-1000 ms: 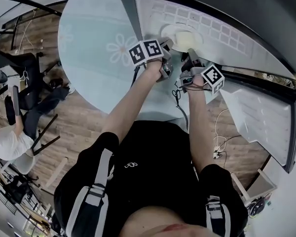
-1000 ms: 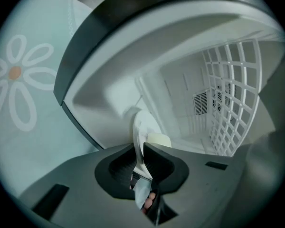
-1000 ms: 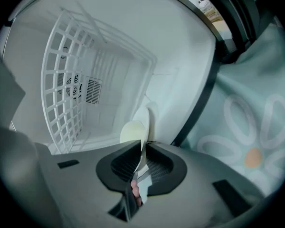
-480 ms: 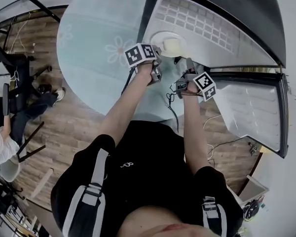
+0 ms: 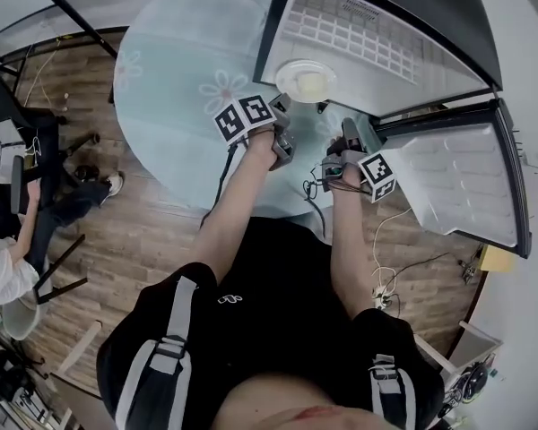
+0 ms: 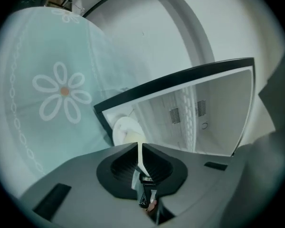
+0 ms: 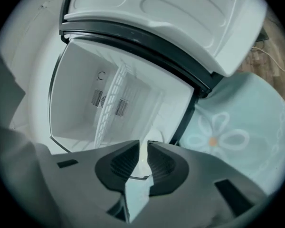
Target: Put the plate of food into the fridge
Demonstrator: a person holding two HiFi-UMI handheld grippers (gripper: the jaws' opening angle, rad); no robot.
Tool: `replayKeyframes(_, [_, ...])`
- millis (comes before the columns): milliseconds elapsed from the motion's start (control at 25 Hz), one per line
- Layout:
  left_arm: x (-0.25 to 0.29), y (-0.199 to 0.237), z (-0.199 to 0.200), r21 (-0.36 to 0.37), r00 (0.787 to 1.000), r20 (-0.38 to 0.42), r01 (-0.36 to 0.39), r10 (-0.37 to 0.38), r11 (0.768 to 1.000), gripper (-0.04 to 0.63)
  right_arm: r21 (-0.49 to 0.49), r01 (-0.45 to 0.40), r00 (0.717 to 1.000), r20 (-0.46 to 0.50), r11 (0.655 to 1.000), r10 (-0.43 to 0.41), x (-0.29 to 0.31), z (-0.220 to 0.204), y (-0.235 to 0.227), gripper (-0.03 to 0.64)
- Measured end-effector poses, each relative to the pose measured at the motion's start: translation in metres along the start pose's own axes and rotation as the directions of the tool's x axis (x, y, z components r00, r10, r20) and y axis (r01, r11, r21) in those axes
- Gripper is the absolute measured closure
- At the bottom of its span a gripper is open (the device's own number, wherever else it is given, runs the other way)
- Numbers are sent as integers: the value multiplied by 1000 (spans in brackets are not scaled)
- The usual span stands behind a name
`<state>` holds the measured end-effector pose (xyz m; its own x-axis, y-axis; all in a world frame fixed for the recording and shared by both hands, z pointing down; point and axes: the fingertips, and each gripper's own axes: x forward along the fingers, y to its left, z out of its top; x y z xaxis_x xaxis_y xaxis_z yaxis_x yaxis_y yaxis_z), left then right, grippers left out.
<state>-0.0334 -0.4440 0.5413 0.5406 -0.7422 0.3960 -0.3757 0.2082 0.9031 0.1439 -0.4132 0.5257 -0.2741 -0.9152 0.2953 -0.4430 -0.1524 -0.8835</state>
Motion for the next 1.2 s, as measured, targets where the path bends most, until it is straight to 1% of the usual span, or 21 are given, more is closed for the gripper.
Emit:
replayKeyframes(80, [-17, -22, 1, 37, 996, 23, 80, -81, 996, 606, -13, -52, 999, 3, 999, 52, -2, 2, 20, 615])
replayKeyframes(160, [-35, -47, 2, 97, 984, 33, 171, -175, 981, 606, -36, -118, 993, -14, 992, 117, -1, 1, 44, 615])
replayKeyframes(240, [-52, -77, 6, 185, 961, 40, 263, -275, 947, 606, -87, -189, 982, -37, 978, 187, 1, -2, 75, 615])
replayKeyframes(320, [-72, -108, 11, 302, 930, 44, 335, -364, 892, 606, -183, -259, 966, -63, 948, 252, 1, -6, 112, 615])
replayKeyframes(360, [-82, -122, 14, 371, 915, 46, 358, -402, 857, 606, -245, -297, 955, -78, 923, 287, -1, -8, 133, 617])
replayKeyframes(400, [-94, -137, 17, 442, 899, 47, 372, -435, 816, 606, -317, -339, 941, -96, 886, 326, -5, -10, 156, 615])
replayKeyframes(440, [-106, -152, 19, 514, 884, 46, 378, -465, 770, 606, -399, -382, 923, -117, 834, 366, -10, -13, 179, 617])
replayKeyframes(480, [-117, -166, 19, 584, 872, 42, 376, -489, 720, 606, -492, -412, 907, -139, 767, 398, -16, -16, 202, 617])
replayKeyframes(520, [-127, -179, 18, 653, 863, 41, 358, -503, 668, 606, -592, -417, 898, -153, 690, 411, -22, -20, 220, 615])
replayKeyframes(560, [-135, -190, 18, 721, 861, 52, 318, -505, 616, 606, -686, -398, 899, -158, 610, 409, -26, -23, 234, 615])
replayKeyframes(600, [-141, -196, 19, 783, 866, 80, 252, -494, 569, 604, -760, -371, 902, -157, 534, 403, -30, -26, 244, 617])
replayKeyframes(640, [-144, -197, 20, 832, 875, 123, 166, -468, 529, 604, -807, -354, 901, -159, 473, 403, -35, -31, 251, 617])
replayKeyframes(680, [-144, -193, 21, 865, 885, 170, 76, -434, 495, 604, -833, -349, 898, -166, 430, 406, -39, -36, 255, 617])
replayKeyframes(720, [-143, -187, 21, 886, 895, 205, 2, -397, 464, 604, -849, -347, 897, -175, 398, 406, -43, -42, 256, 617])
replayKeyframes(760, [-141, -181, 18, 901, 904, 219, -44, -366, 431, 604, -864, -340, 899, -182, 373, 397, -46, -47, 254, 617])
replayKeyframes(840, [-138, -174, 6, 929, 919, 199, -67, -339, 364, 604, -883, -321, 911, -190, 341, 366, -48, -52, 246, 617])
replayKeyframes(880, [-137, -174, 0, 939, 922, 184, -62, -340, 339, 604, -887, -317, 915, -193, 337, 353, -48, -53, 242, 617])
replayKeyframes(920, [-136, -175, -5, 945, 923, 170, -52, -345, 324, 604, -889, -314, 919, -195, 334, 343, -47, -53, 239, 617])
replayKeyframes(960, [-133, -176, -9, 948, 924, 158, -43, -348, 316, 604, -893, -308, 923, -195, 329, 332, -47, -52, 236, 617])
replayKeyframes(1120, [-125, -175, -16, 952, 930, 140, -32, -339, 305, 604, -913, -287, 932, -197, 289, 304, -46, -51, 229, 617])
replayKeyframes(1200, [-120, -171, -18, 959, 937, 131, -38, -324, 279, 604, -915, -288, 933, -202, 281, 299, -44, -51, 227, 617])
